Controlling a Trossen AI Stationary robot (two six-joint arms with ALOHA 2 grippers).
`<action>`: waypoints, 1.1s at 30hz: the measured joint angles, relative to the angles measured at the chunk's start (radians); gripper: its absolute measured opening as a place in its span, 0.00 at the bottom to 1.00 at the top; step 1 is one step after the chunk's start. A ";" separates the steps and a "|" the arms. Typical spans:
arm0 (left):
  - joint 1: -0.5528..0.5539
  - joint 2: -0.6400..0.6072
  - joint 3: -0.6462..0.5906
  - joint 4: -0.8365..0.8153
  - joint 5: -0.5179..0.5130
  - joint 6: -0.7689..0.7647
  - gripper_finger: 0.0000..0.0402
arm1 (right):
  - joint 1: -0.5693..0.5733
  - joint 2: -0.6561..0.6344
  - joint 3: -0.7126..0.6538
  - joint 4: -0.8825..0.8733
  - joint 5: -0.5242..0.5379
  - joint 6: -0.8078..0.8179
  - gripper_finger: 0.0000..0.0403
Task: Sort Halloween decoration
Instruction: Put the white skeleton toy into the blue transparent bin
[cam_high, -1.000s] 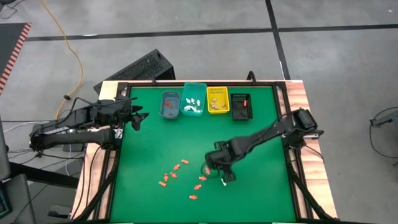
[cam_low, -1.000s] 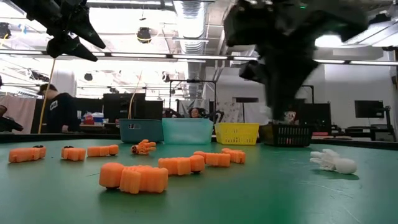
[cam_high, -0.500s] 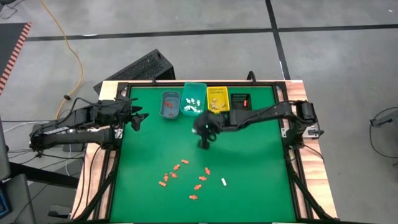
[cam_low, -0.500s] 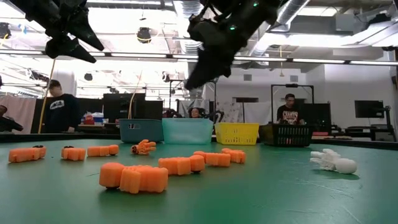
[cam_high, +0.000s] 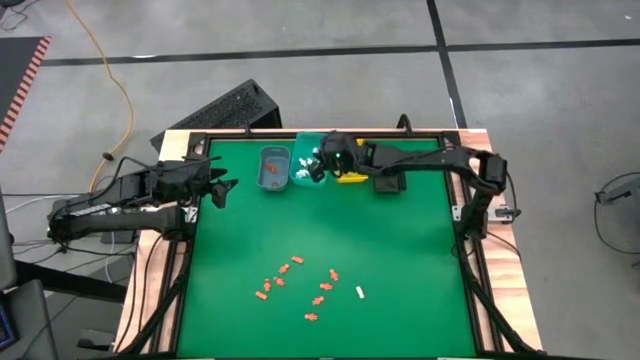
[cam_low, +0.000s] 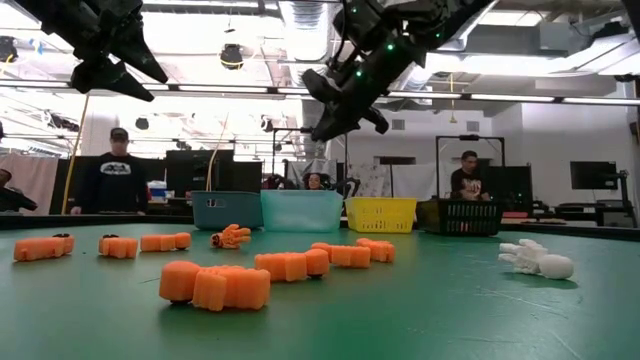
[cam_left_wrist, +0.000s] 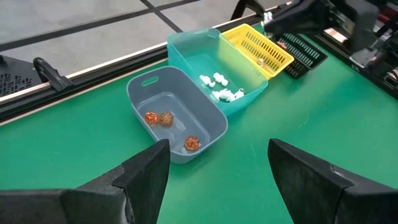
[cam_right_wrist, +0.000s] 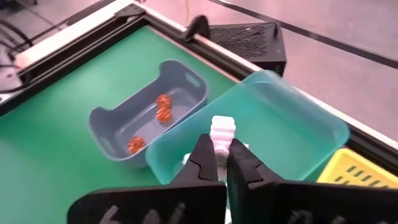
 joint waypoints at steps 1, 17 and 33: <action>0.000 0.000 0.000 0.000 0.000 0.000 0.65 | -0.008 0.000 0.000 0.000 0.000 0.000 0.01; 0.000 0.000 0.000 0.001 -0.002 -0.002 0.65 | -0.050 0.000 0.000 -0.006 -0.082 -0.034 0.24; 0.000 0.000 0.000 0.001 -0.001 -0.010 0.65 | 0.031 -0.002 0.001 -0.246 -0.296 0.077 0.29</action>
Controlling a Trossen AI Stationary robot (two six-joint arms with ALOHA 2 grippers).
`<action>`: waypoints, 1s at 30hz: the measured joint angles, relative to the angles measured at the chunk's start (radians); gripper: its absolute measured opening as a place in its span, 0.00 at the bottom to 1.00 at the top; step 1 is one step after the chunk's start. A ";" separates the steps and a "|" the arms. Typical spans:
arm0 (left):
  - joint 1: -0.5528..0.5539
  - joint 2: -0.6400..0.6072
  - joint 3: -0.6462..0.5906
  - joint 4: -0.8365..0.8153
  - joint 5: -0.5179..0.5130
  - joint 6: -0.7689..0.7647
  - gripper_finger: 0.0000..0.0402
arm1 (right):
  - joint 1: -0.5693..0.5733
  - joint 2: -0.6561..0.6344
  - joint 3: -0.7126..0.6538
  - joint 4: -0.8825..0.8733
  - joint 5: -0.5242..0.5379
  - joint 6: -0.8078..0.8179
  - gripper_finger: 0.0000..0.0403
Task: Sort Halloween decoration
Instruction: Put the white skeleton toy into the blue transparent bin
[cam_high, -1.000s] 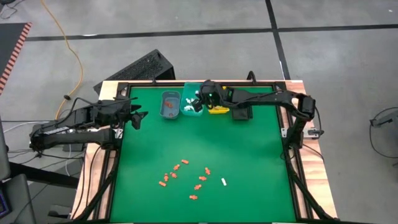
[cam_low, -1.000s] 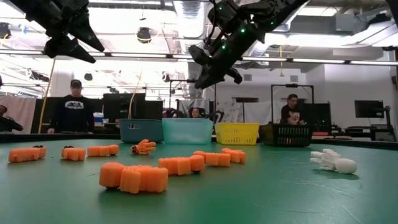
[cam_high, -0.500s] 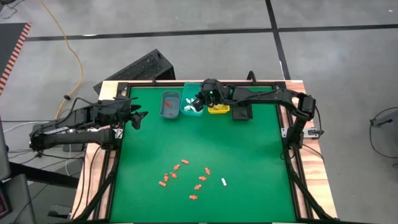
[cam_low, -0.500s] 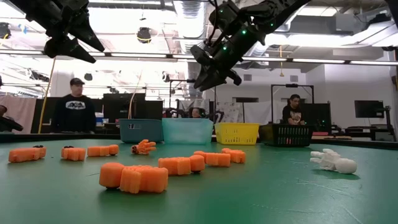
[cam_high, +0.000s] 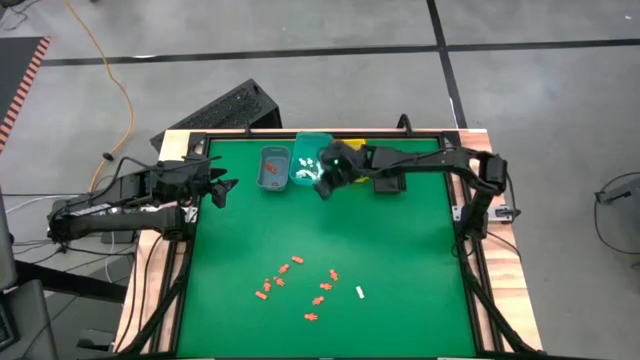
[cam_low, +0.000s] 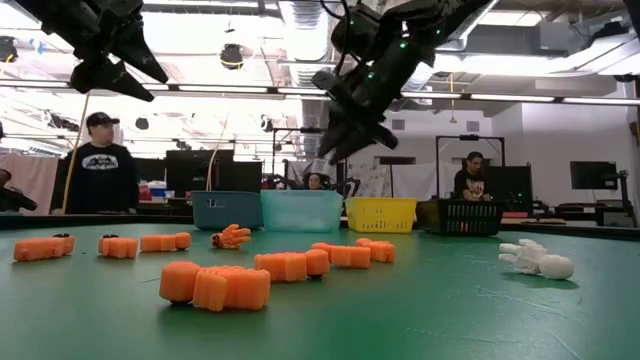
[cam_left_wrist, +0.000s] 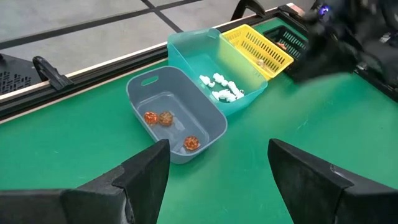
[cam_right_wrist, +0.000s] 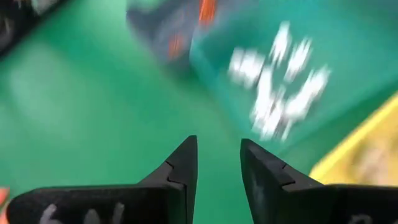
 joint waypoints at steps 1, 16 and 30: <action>0.000 0.000 0.000 0.000 0.000 0.000 0.65 | 0.022 0.000 0.000 -0.048 -0.017 0.030 0.29; 0.000 0.000 0.000 0.000 0.000 -0.023 0.65 | 0.487 0.000 0.000 -0.403 -0.026 0.507 0.29; 0.000 0.000 0.000 0.000 0.001 -0.055 0.65 | 0.734 0.000 -0.020 -0.428 0.130 0.917 0.29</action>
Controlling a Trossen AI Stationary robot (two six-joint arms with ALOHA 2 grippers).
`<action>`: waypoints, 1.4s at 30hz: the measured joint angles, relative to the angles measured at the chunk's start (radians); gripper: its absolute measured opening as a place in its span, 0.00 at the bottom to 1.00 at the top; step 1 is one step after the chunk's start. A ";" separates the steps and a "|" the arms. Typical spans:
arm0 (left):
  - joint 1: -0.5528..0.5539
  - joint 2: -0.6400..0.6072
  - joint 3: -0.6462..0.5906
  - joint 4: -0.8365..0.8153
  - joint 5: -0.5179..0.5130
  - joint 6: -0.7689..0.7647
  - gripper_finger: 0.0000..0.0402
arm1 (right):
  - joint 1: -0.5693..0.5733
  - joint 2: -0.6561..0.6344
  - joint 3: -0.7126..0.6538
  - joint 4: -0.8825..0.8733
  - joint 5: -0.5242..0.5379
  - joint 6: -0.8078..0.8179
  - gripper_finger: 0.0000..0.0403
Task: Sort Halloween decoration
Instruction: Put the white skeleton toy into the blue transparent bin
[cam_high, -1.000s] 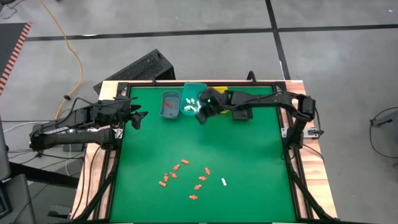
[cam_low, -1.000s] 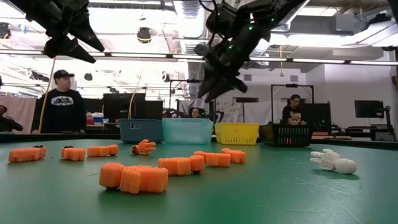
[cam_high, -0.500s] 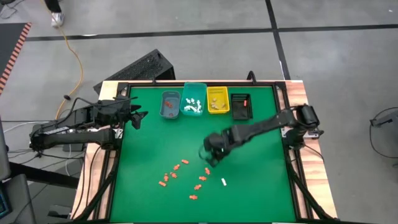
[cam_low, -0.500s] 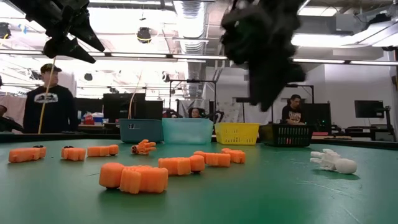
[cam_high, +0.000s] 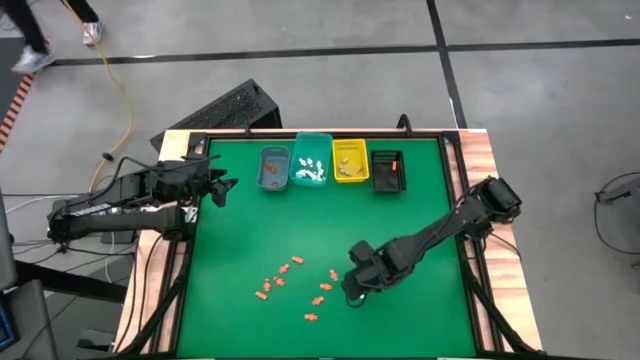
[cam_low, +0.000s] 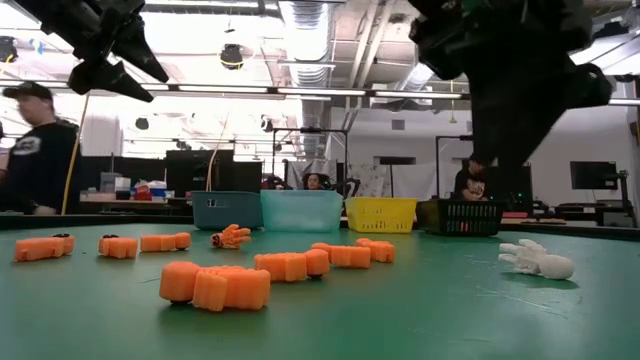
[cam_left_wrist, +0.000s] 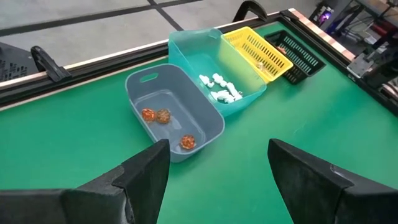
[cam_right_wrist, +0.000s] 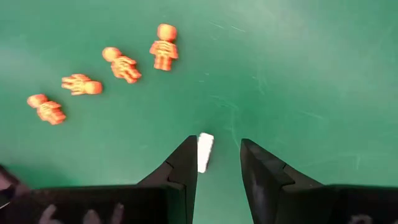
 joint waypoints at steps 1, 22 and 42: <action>0.000 0.000 0.000 0.000 0.001 -0.007 0.65 | 0.006 0.000 -0.004 0.001 0.001 0.005 0.29; 0.000 0.000 0.000 -0.003 0.035 -0.032 0.65 | 0.081 0.133 -0.015 0.107 -0.044 0.027 0.29; 0.000 0.000 0.000 -0.011 0.032 -0.038 0.65 | 0.052 0.193 -0.009 0.128 -0.048 0.000 0.27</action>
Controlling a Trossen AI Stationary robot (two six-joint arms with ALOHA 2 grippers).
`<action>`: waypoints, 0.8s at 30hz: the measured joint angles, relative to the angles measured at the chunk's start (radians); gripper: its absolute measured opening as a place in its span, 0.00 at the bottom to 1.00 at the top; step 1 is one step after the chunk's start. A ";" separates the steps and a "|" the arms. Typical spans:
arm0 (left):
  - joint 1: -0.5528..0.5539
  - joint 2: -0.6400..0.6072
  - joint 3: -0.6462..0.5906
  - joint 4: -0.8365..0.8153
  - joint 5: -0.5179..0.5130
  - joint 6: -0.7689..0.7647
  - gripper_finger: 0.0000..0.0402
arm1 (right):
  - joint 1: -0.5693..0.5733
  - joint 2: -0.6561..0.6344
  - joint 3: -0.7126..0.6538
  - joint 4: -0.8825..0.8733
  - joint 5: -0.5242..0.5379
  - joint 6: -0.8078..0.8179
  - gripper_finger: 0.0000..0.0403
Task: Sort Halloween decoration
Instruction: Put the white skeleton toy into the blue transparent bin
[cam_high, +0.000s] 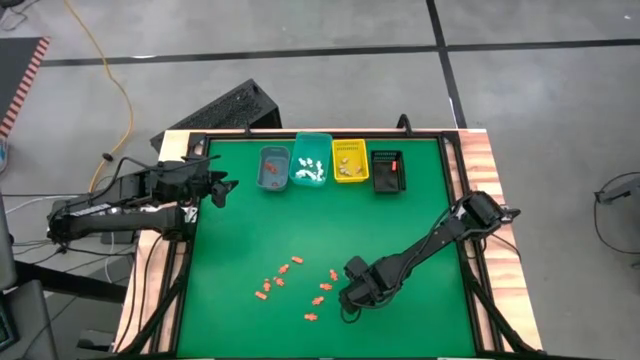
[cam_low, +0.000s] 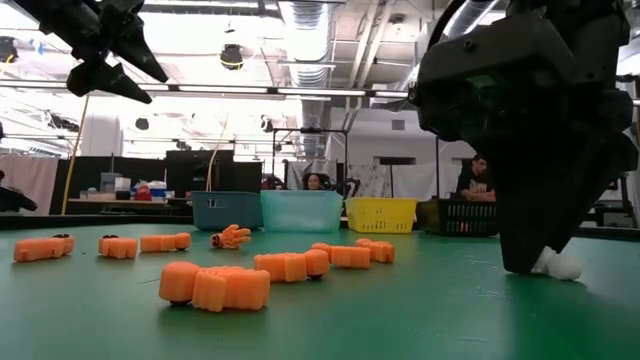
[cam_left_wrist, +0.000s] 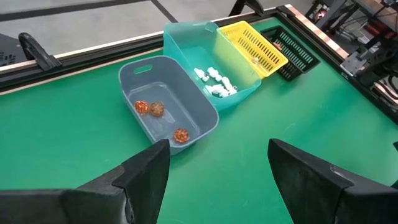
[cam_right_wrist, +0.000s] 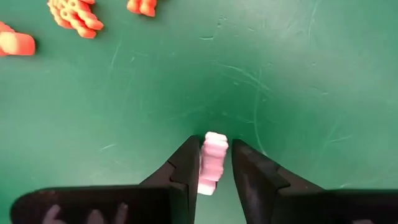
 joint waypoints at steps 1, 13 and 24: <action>0.000 0.000 0.000 0.000 0.000 0.000 0.65 | -0.001 0.000 0.000 -0.003 -0.004 0.001 0.25; 0.000 0.000 0.000 -0.003 -0.001 -0.002 0.65 | -0.062 0.003 0.060 -0.086 -0.049 -0.143 0.03; 0.000 0.000 0.000 -0.004 -0.004 0.016 0.65 | -0.323 0.001 0.209 -0.197 0.000 -0.563 0.01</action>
